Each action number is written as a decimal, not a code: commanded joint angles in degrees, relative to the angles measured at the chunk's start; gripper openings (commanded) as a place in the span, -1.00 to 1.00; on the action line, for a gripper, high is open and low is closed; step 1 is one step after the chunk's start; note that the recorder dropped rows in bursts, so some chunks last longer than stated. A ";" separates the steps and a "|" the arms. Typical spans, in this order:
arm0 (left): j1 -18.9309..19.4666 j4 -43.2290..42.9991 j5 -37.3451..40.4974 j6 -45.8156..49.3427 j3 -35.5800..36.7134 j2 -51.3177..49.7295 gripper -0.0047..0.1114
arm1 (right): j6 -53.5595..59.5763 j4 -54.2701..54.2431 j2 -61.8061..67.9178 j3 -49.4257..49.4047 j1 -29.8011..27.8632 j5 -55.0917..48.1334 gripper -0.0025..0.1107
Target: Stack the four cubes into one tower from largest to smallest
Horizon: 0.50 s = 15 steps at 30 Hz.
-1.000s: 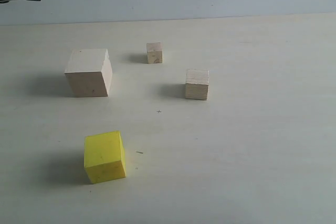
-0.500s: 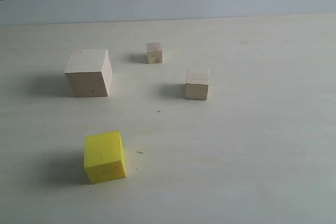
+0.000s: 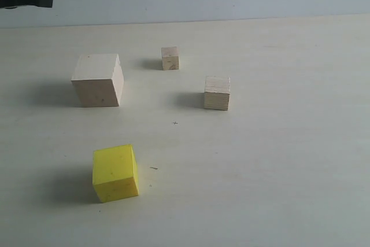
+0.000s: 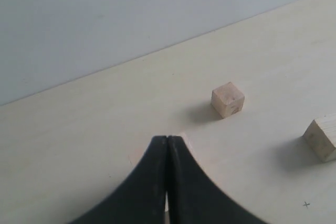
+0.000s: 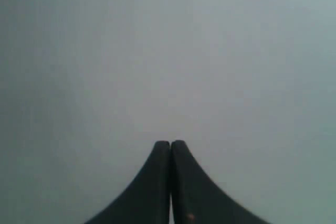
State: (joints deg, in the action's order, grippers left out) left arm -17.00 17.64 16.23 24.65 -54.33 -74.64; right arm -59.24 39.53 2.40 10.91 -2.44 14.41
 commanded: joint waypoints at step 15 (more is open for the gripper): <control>2.05 -3.58 -1.85 -0.98 -4.95 -15.84 -0.92 | -53.86 60.42 26.08 11.18 10.51 29.46 -0.96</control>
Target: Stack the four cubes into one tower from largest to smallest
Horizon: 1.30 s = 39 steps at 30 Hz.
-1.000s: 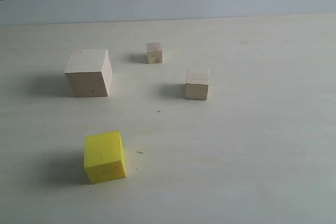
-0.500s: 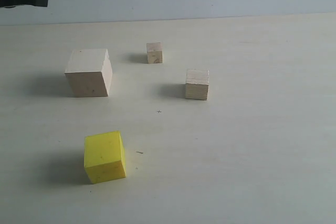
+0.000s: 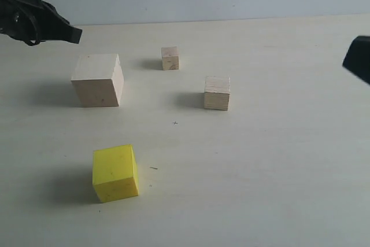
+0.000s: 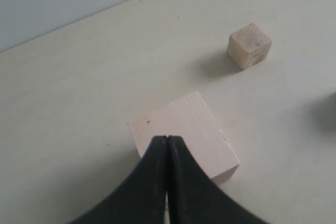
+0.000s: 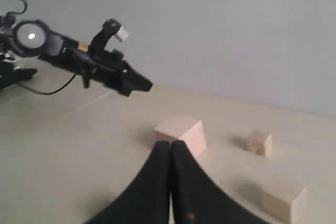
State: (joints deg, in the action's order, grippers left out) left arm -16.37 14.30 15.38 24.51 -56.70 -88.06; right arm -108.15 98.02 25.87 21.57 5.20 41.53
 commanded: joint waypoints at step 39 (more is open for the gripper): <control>5.03 3.70 6.31 -4.42 -6.13 -10.66 -0.92 | 5.23 -12.41 17.51 0.63 5.42 0.52 -0.96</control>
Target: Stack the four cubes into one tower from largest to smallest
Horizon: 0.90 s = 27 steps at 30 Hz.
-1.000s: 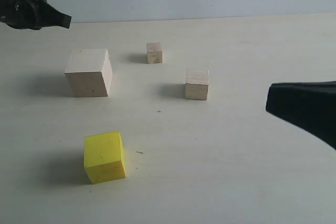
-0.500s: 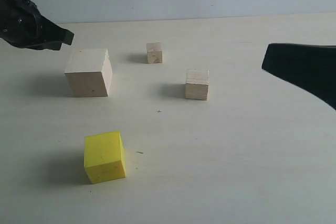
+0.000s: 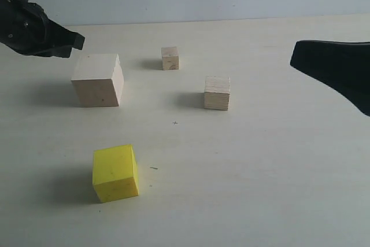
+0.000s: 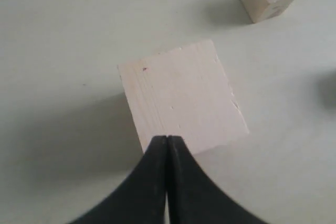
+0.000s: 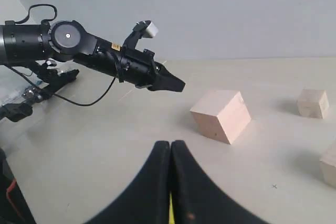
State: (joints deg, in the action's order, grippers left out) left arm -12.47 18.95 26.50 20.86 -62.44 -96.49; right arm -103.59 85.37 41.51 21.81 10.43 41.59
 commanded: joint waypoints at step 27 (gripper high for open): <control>3.95 5.75 -9.07 -0.25 -14.04 -22.03 -0.92 | 0.79 0.73 2.97 0.39 0.19 -4.46 -0.96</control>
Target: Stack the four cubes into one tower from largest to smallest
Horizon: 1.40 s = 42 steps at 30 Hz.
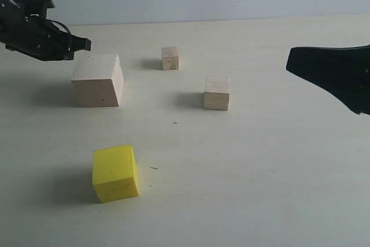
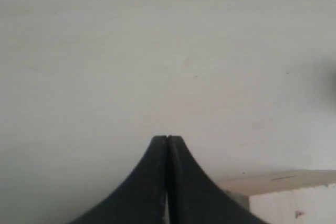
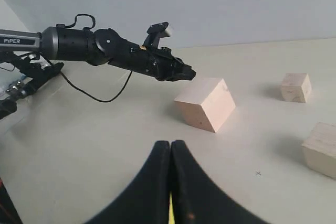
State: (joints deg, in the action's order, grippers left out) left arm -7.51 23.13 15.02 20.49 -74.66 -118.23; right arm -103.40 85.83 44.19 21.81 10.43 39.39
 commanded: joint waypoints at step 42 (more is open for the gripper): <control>-12.64 4.17 15.25 0.03 -1.95 3.59 -0.92 | 5.96 0.27 0.29 0.39 0.19 -7.23 -0.96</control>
State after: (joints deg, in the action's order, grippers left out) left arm -19.15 25.19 29.69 20.76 -76.38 -116.56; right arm -98.01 85.96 44.19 21.81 10.43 33.83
